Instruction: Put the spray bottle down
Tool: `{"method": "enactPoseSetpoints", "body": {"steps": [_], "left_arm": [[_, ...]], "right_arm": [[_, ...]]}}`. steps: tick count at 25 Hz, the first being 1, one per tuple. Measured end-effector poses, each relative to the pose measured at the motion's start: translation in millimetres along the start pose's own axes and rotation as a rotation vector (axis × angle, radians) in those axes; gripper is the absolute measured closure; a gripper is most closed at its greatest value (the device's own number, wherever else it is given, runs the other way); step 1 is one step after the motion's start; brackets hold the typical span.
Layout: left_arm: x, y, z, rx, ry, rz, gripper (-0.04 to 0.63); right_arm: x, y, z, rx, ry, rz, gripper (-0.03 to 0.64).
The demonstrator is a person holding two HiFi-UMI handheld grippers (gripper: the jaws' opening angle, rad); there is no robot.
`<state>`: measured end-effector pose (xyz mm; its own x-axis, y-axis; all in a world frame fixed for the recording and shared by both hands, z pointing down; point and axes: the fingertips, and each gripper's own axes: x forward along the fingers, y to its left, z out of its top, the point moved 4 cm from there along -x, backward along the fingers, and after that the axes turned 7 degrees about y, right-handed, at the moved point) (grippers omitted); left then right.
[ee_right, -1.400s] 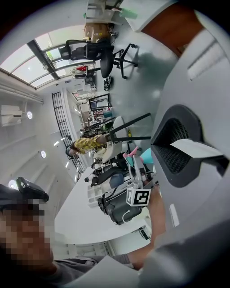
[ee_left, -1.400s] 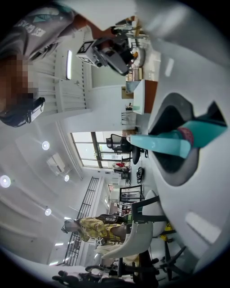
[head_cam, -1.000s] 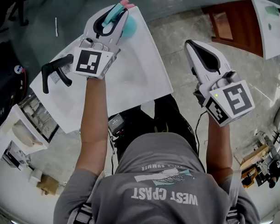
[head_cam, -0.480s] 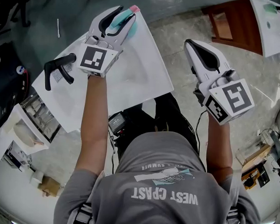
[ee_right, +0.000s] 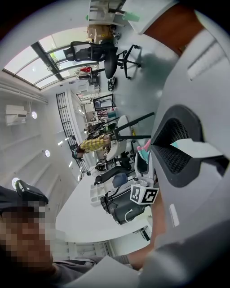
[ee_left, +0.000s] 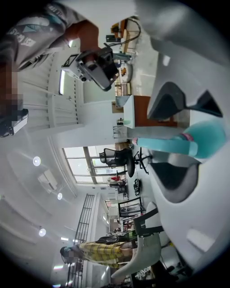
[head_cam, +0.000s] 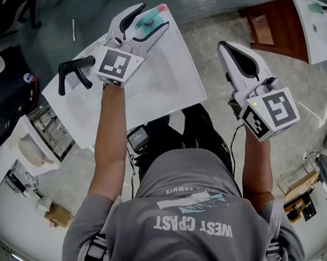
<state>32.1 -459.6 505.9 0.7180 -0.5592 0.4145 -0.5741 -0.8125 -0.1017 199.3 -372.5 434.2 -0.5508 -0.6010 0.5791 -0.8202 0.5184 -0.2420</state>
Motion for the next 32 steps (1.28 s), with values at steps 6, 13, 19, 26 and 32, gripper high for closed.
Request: {"method": "enactPoseSetpoints", "body": {"steps": [6,13,19,26,32], "left_arm": [[-18.6,-3.2,20.3,0.029,0.034,0.033,0.267],[-53.6,-11.9,63.3,0.085,-0.019,0.056,0.273],[-99.0,-31.6,108.1,0.104,-0.101,0.064,0.302],[-175.7,-57.1,156.6,0.120,-0.224,0.068,0.369],[-238.5,-79.3,185.2,0.157,-0.285,0.093,0.457]], "right_arm": [[-16.3,10.6,15.2,-0.020,-0.040,0.001,0.615],[-44.8,26.4,38.3,-0.055,-0.104,-0.012,0.615],[-73.1,42.1,54.0,-0.081,-0.148,-0.025,0.615],[-102.4,76.4,70.1,-0.127,-0.200,-0.021,0.615],[-126.9,104.5,84.3,-0.201,-0.231,0.001,0.617]]}}
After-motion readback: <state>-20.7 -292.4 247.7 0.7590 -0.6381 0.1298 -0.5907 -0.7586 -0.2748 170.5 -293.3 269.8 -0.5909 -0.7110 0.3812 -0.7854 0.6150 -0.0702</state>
